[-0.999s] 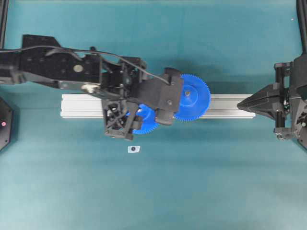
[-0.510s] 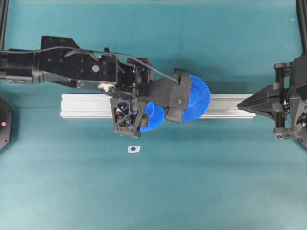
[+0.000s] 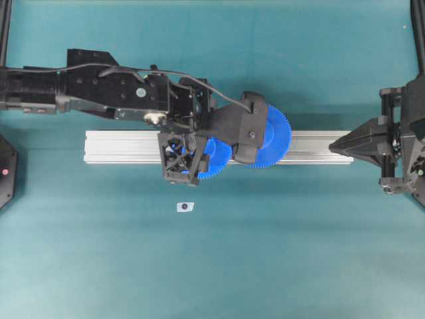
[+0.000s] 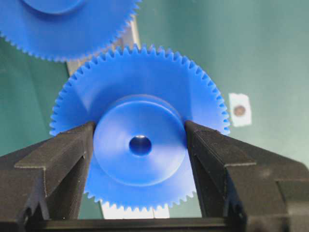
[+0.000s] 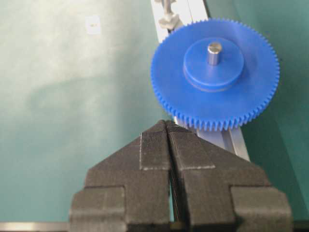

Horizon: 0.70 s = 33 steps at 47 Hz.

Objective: Find the location of the shaft and insert the small gear.

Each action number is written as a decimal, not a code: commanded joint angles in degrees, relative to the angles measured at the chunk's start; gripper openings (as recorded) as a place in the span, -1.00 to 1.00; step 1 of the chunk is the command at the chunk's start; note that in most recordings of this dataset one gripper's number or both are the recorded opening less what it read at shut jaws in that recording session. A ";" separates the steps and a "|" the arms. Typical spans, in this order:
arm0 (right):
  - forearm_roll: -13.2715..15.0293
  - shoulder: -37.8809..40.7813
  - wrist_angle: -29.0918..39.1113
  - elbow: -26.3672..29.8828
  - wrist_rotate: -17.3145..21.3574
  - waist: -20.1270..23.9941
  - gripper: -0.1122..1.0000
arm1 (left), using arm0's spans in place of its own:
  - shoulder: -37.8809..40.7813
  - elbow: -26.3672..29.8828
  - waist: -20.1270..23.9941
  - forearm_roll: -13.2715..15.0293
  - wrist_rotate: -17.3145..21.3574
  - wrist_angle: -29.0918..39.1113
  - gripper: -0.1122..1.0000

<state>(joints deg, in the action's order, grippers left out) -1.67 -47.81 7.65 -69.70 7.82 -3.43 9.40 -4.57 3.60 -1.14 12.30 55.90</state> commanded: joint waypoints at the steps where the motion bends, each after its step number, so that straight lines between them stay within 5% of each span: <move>1: -0.09 0.26 -0.53 0.53 0.53 -0.18 -0.84 | -0.97 1.23 0.53 -0.09 0.09 -0.70 0.35; 33: -0.09 0.18 -0.53 0.53 0.53 -0.18 -0.84 | 0.53 -1.67 0.97 -0.18 0.00 -3.16 0.35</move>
<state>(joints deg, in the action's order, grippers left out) -1.58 -47.81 7.65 -69.70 7.82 -3.43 10.90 -6.59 4.39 -1.14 12.30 53.70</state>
